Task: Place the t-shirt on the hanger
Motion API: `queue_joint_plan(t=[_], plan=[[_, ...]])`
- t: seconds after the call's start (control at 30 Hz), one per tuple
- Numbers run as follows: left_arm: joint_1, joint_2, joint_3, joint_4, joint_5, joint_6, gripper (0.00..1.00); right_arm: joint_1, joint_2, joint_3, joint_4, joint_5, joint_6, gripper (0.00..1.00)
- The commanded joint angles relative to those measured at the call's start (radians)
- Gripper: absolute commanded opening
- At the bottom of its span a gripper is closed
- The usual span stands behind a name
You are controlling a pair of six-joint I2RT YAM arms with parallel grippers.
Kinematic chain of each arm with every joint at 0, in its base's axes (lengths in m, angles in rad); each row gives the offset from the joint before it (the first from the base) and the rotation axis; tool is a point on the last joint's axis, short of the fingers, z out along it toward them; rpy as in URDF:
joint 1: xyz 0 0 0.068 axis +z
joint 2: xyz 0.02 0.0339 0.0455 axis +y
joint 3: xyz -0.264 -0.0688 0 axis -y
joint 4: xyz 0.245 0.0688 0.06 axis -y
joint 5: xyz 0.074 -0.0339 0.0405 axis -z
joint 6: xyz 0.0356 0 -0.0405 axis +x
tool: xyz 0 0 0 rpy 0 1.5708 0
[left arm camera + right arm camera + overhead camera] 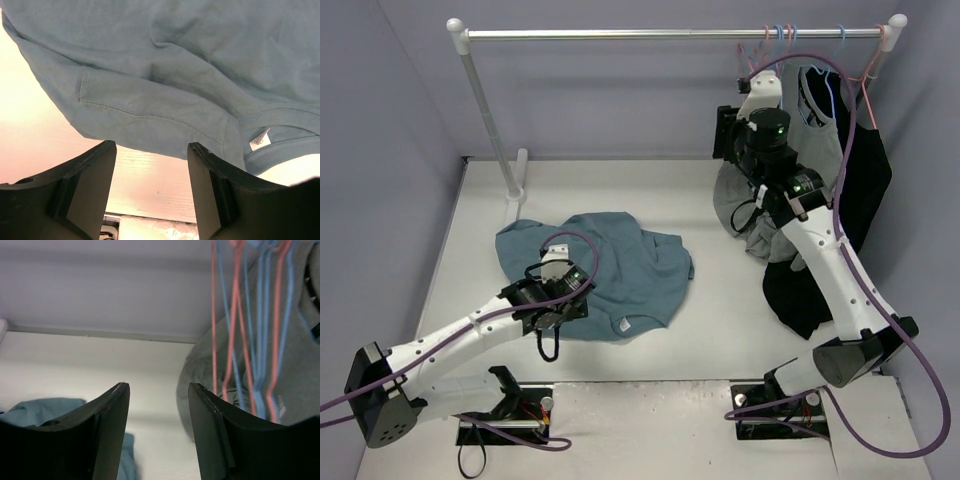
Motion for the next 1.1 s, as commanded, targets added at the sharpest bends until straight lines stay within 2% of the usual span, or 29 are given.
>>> queue_joint_plan(t=[0.0, 0.13, 0.33, 0.5, 1.0, 1.07], plan=[[0.029, -0.031, 0.051, -0.005, 0.050, 0.067, 0.58, -0.072, 0.023, 0.091, 0.053, -0.068, -0.058, 0.50], [0.060, -0.047, 0.074, -0.019, 0.085, 0.101, 0.58, -0.171, 0.063, 0.142, 0.001, -0.146, -0.052, 0.50], [0.075, -0.039, 0.091, -0.019, 0.101, 0.122, 0.58, -0.207, 0.102, 0.140, -0.003, -0.201, -0.040, 0.49], [0.077, -0.031, 0.097, -0.019, 0.107, 0.127, 0.58, -0.237, 0.122, 0.113, 0.022, -0.203, -0.011, 0.41], [0.080, -0.057, 0.077, -0.026, 0.116, 0.118, 0.59, -0.296, 0.132, 0.056, 0.060, -0.200, -0.031, 0.40], [0.081, -0.059, 0.076, -0.026, 0.116, 0.118, 0.58, -0.303, 0.132, 0.053, 0.063, -0.209, -0.031, 0.36]])
